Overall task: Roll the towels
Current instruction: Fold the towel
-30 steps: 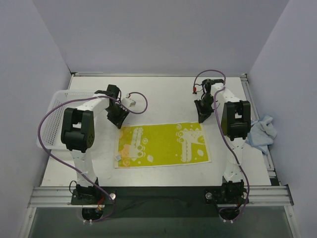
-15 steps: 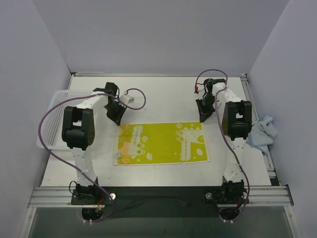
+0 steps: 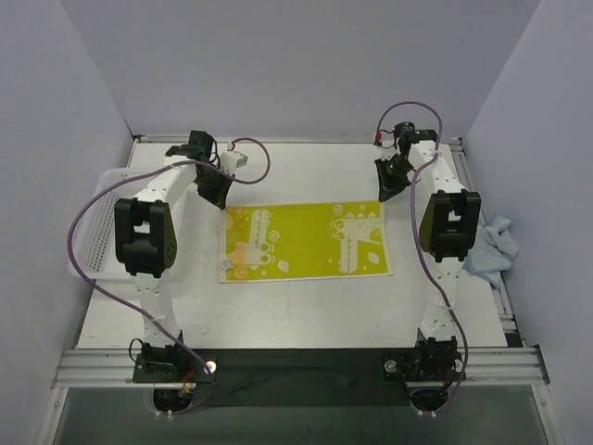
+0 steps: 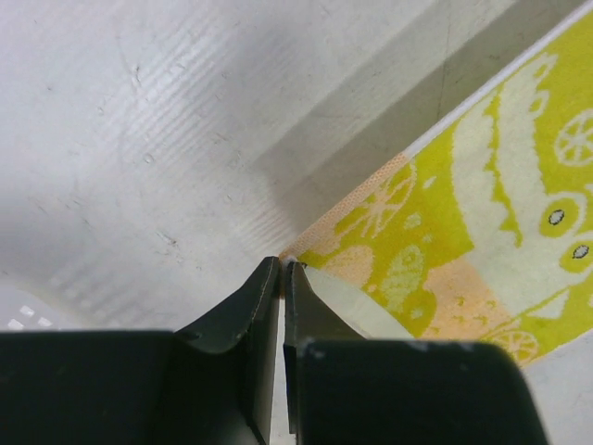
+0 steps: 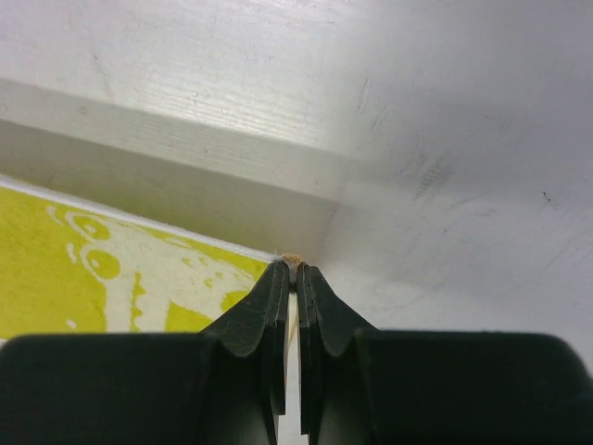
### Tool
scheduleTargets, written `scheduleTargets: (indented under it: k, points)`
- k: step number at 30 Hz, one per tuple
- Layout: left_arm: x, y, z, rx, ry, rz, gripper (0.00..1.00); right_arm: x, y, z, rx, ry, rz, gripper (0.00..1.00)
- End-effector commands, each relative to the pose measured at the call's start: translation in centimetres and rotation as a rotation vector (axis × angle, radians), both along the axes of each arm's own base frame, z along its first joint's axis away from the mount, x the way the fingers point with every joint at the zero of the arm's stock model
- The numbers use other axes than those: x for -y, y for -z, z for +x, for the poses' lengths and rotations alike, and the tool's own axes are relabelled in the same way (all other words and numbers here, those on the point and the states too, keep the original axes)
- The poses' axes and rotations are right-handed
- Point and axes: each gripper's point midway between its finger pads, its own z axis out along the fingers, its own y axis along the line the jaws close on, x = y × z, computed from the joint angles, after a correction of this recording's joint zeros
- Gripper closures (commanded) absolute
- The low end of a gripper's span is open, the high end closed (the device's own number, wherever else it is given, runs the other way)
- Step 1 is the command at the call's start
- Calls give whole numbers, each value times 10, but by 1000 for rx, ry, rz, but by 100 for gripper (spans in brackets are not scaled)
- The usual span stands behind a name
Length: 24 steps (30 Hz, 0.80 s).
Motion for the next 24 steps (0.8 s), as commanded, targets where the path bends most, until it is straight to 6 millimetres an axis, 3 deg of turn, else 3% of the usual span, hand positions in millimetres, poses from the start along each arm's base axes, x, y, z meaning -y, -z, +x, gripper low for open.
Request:
scheduleTargets:
  k: [1,6,12,20,24]
  points:
    - [-5,-26,7,50,34,-21,100,10,-27,-3,37,-14,-19,100]
    - [-5,-45,-20,65,104,-58,100,7,-40,-28,30,-62,8,100]
    - [-1,-47,-69,38,196,-95,100,8,-37,-67,-26,-104,13,100]
    - [5,-23,-123,-56,259,-119,100,10,-16,-112,-133,-128,7,100]
    - [5,4,-158,-161,285,-98,100,15,0,-130,-198,-135,-9,100]
